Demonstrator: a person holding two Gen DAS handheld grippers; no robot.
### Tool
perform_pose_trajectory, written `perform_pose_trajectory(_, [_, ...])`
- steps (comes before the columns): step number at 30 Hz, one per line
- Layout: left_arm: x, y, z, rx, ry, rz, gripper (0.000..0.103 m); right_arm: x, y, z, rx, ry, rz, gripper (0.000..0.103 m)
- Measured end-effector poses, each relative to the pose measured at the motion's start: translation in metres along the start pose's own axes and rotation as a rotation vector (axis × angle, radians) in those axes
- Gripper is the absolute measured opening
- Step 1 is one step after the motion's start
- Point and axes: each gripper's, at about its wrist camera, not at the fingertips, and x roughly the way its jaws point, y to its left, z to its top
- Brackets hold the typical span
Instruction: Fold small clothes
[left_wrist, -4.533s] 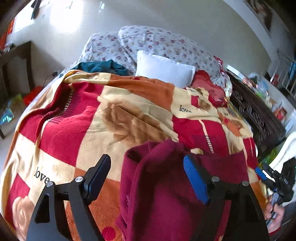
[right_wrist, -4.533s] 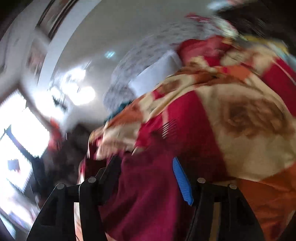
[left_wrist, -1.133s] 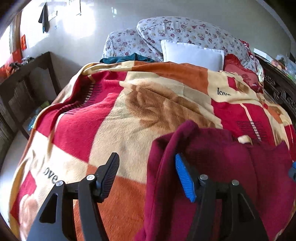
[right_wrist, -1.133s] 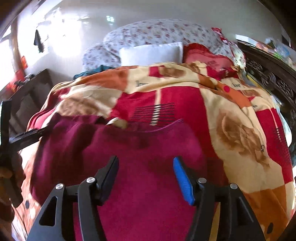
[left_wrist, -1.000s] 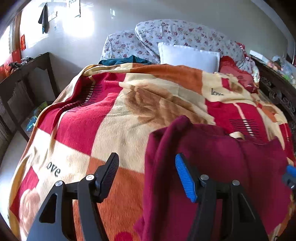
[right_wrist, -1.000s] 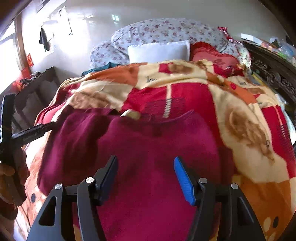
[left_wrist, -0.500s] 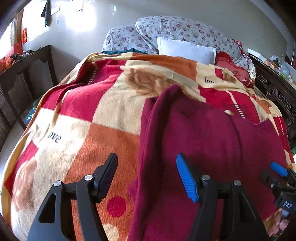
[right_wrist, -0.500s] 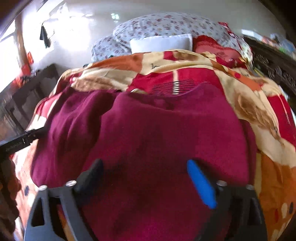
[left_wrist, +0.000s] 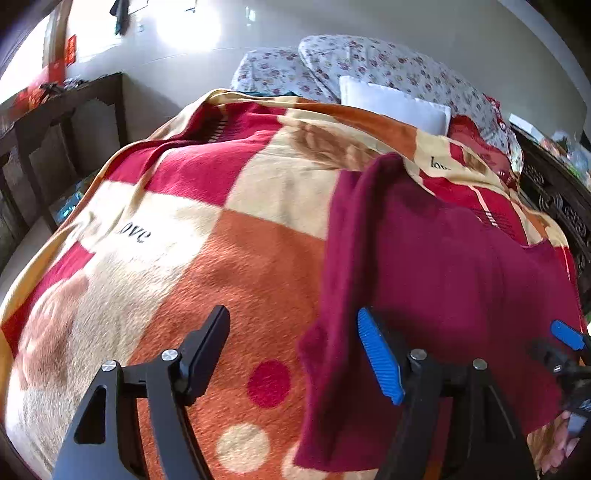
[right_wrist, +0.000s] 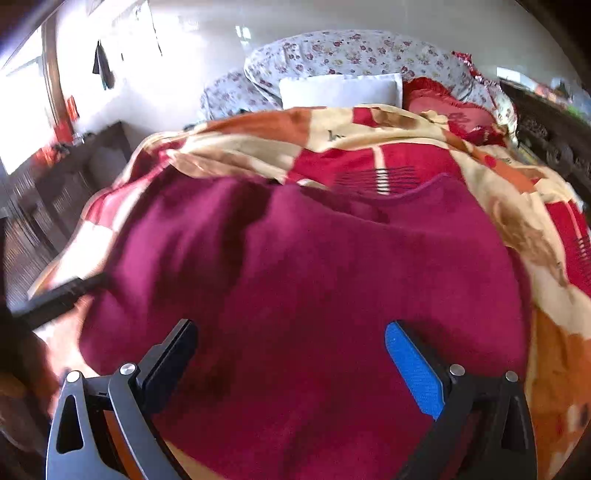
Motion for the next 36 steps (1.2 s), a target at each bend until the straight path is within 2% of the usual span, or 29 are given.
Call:
perform_pose_trajectory(3, [0.003,0.015,-0.002,-0.064,0.013,-0.055,0.073,0.012,0.017,0.006,-0.042,0.032,0.01,0.1])
perform_pose_trajectory(7, [0.006,0.027,-0.008,-0.101,0.026,-0.123,0.074,0.032,0.028,0.014,-0.066,0.115,-0.054,0.094])
perform_pose_trajectory(8, [0.008,0.029,-0.011,-0.106,0.034,-0.139,0.075,0.028,0.03,0.019,-0.062,0.114,-0.046,0.091])
perform_pose_trajectory(11, [0.014,0.028,-0.014,-0.113,0.071,-0.192,0.075,0.006,0.046,0.045,-0.037,0.054,0.022,0.091])
perform_pose_trajectory(14, [0.014,0.025,-0.015,-0.117,0.077,-0.222,0.075,0.012,0.083,0.077,-0.077,0.066,0.087,0.091])
perform_pose_trajectory(18, [0.018,0.025,-0.015,-0.111,0.078,-0.225,0.077,0.049,0.136,0.105,-0.146,0.114,0.084,0.091])
perform_pose_trajectory(20, [0.02,0.029,-0.015,-0.133,0.084,-0.242,0.078,0.075,0.157,0.111,-0.15,0.165,0.102,0.091])
perform_pose_trajectory(23, [0.022,0.033,-0.013,-0.146,0.087,-0.258,0.08,0.113,0.177,0.113,-0.189,0.226,0.033,0.091])
perform_pose_trajectory(26, [0.024,0.032,-0.012,-0.141,0.084,-0.26,0.082,0.138,0.179,0.11,-0.199,0.248,-0.024,0.091])
perform_pose_trajectory(28, [0.025,0.031,-0.011,-0.14,0.083,-0.262,0.085,0.143,0.181,0.107,-0.243,0.215,-0.058,0.083])
perform_pose_trajectory(29, [0.026,0.031,-0.01,-0.14,0.081,-0.266,0.086,0.142,0.179,0.106,-0.262,0.194,-0.079,0.067])
perform_pose_trajectory(30, [0.027,0.031,-0.009,-0.142,0.079,-0.27,0.087,0.138,0.176,0.105,-0.275,0.177,-0.076,0.06])
perform_pose_trajectory(31, [0.027,0.032,-0.009,-0.146,0.076,-0.272,0.088,0.134,0.171,0.105,-0.272,0.169,-0.051,0.055])
perform_pose_trajectory(33, [0.028,0.032,-0.008,-0.158,0.066,-0.278,0.089,0.121,0.159,0.107,-0.242,0.158,0.001,0.032])
perform_pose_trajectory(34, [0.028,0.032,-0.007,-0.158,0.06,-0.278,0.09,0.111,0.149,0.11,-0.194,0.152,0.058,0.029])
perform_pose_trajectory(35, [0.028,0.031,-0.007,-0.155,0.053,-0.275,0.091,0.103,0.143,0.112,-0.167,0.146,0.103,0.017])
perform_pose_trajectory(36, [0.029,0.029,-0.006,-0.151,0.044,-0.269,0.091,0.093,0.136,0.113,-0.145,0.136,0.142,0.017])
